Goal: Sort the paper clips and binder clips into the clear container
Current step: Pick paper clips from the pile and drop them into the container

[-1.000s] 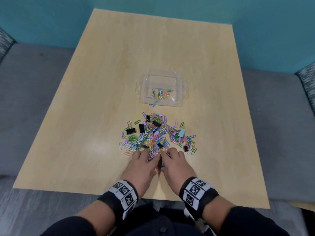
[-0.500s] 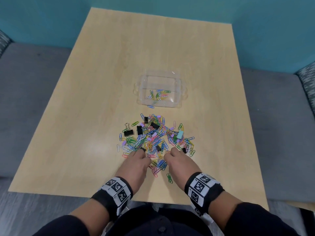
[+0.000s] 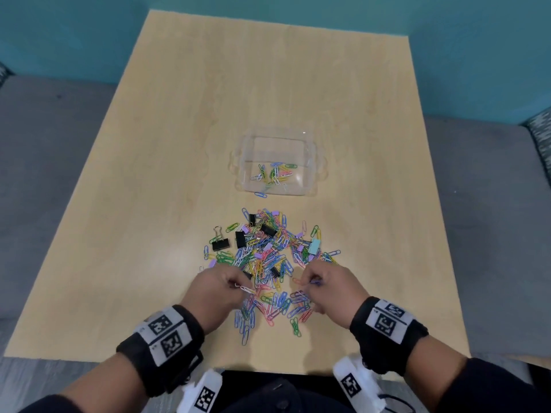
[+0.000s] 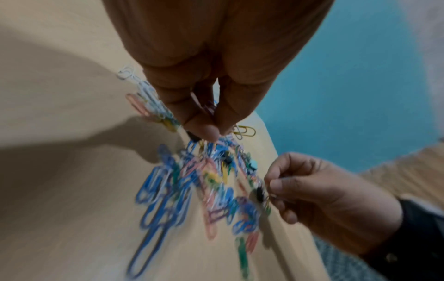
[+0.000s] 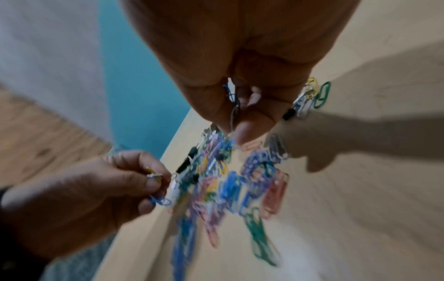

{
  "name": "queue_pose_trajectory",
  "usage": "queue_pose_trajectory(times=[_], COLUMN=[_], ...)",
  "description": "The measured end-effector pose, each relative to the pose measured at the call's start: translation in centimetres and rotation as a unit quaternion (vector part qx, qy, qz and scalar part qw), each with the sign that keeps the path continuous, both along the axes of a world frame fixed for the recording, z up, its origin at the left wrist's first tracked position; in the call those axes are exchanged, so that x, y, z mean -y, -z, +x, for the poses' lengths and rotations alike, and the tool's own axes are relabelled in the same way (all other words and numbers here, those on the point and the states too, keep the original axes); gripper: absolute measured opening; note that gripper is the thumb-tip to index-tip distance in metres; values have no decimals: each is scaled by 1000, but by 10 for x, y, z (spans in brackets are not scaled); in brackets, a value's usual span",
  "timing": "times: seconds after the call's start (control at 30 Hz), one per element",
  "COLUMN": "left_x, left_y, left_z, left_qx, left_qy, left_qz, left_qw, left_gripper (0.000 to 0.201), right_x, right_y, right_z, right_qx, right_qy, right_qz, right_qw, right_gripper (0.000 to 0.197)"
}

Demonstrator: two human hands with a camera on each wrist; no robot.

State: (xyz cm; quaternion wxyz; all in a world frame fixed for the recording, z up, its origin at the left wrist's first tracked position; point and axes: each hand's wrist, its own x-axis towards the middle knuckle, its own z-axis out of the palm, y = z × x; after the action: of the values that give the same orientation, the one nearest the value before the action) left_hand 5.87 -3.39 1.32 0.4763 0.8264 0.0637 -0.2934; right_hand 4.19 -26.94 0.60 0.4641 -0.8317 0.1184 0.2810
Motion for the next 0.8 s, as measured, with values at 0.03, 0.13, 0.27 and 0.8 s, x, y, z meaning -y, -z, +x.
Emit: queue_pose_trajectory(times=[0.03, 0.13, 0.27, 0.8], left_x=[-1, -1, 11, 28], left_y=[-5, -18, -34, -11], left_z=[7, 36, 100, 125], left_qx=[-30, -62, -9, 243], left_qy=[-37, -105, -136, 149], left_qz=[-39, -106, -109, 184], left_qw=[998, 987, 985, 941], left_gripper=[11, 6, 16, 25], right_x=[2, 7, 9, 33], right_y=[-5, -21, -38, -26], right_z=[5, 35, 102, 134], right_qx=[-24, -28, 32, 188], right_qy=[37, 92, 158, -62], right_qz=[37, 107, 141, -181], right_qw=[998, 990, 977, 963], right_gripper=[27, 20, 21, 33])
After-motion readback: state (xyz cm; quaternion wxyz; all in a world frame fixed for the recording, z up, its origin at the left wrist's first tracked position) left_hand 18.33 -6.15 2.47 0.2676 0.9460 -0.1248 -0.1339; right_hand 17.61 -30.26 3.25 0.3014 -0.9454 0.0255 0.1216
